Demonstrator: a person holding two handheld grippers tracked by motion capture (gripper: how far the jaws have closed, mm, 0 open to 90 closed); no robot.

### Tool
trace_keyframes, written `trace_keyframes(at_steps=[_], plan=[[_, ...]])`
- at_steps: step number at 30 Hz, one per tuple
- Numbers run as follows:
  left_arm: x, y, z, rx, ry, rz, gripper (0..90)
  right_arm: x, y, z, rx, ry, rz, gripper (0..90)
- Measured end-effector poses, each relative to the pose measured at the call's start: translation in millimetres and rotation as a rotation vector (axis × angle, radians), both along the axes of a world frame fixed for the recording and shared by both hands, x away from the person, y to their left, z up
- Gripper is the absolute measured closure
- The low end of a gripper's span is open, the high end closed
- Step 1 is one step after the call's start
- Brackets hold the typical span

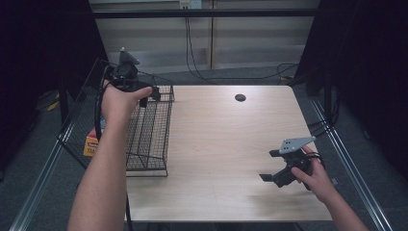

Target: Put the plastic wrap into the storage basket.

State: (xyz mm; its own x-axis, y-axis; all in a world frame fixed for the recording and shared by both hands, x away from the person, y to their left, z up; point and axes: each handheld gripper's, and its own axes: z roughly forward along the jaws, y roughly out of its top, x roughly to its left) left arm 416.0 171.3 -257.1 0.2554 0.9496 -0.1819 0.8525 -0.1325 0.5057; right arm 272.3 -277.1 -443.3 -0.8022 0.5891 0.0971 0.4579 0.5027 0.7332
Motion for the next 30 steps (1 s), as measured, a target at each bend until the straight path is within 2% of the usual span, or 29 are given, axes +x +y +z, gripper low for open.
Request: trace_keyframes(at_steps=[14, 19, 28, 30], plan=[[-1.4, -29.7, -10.5, -0.030, 0.002, -0.119, 8.3, 0.3, 0.3, -0.7, 0.001, 0.001, 0.001, 1.8], [-2.5, -39.8, -13.4, -0.028, 0.010, -0.162, 8.1, 0.4, -0.3, -0.9, 0.001, -0.001, 0.001, 1.9], [-5.9, -62.0, -25.0, -0.040, 0.010, -0.235, 8.4, -0.4, -0.6, -0.8, 0.004, 0.002, -0.005, 1.8], [-6.9, -65.7, -27.3, -0.054, 0.008, -0.245, 8.7, -0.5, -0.8, -0.8, 0.003, 0.002, -0.006, 1.8]])
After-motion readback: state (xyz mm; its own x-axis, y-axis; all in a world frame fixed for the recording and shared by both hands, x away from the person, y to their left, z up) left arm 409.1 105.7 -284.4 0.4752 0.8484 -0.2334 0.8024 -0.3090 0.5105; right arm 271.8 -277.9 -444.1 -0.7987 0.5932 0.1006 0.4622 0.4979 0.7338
